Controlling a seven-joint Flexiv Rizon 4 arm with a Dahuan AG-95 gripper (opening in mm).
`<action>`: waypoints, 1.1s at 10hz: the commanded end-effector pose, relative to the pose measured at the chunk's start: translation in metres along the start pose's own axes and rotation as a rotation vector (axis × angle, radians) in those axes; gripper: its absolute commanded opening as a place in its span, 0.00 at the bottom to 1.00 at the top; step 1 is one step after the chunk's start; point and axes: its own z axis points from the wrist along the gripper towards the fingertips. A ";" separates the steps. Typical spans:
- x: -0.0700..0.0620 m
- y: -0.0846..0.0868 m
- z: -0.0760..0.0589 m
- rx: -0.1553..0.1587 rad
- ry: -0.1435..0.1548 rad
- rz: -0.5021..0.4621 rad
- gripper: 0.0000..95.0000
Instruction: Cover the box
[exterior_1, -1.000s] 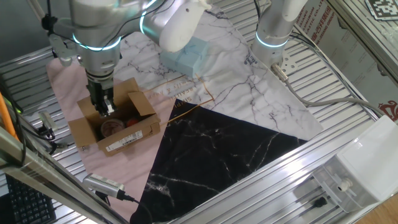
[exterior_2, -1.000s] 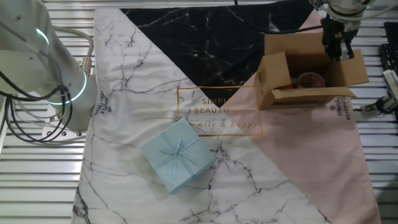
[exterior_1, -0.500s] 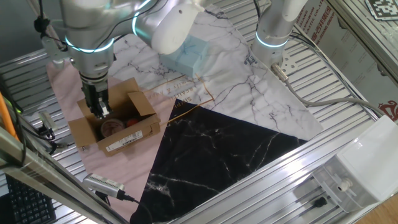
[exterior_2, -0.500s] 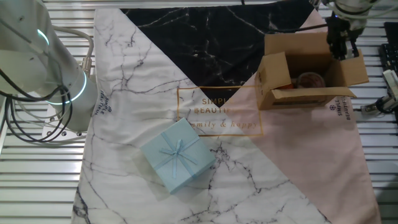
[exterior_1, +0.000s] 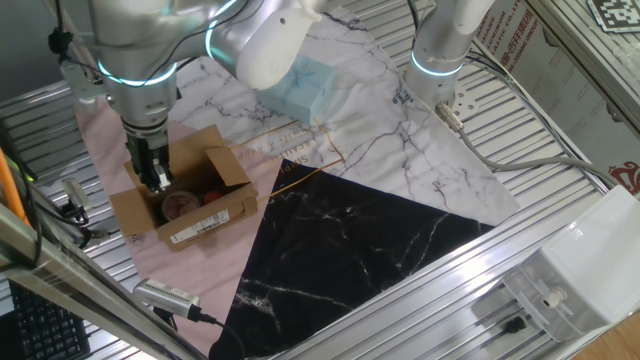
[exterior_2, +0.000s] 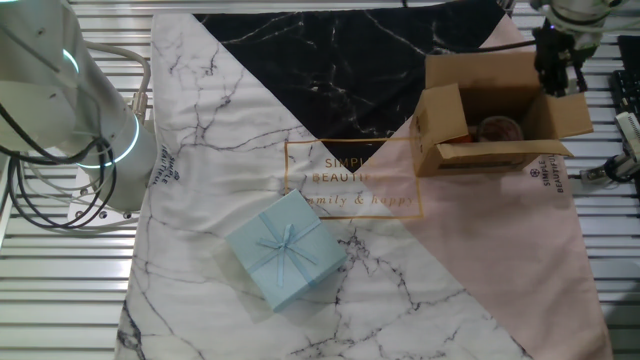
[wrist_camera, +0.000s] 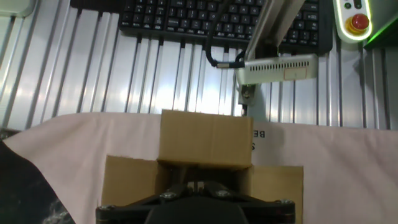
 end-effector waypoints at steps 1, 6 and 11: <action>-0.005 0.000 0.001 0.001 0.000 -0.002 0.00; -0.018 0.001 0.005 -0.005 0.000 -0.006 0.00; -0.026 0.001 0.009 -0.009 -0.022 -0.015 0.00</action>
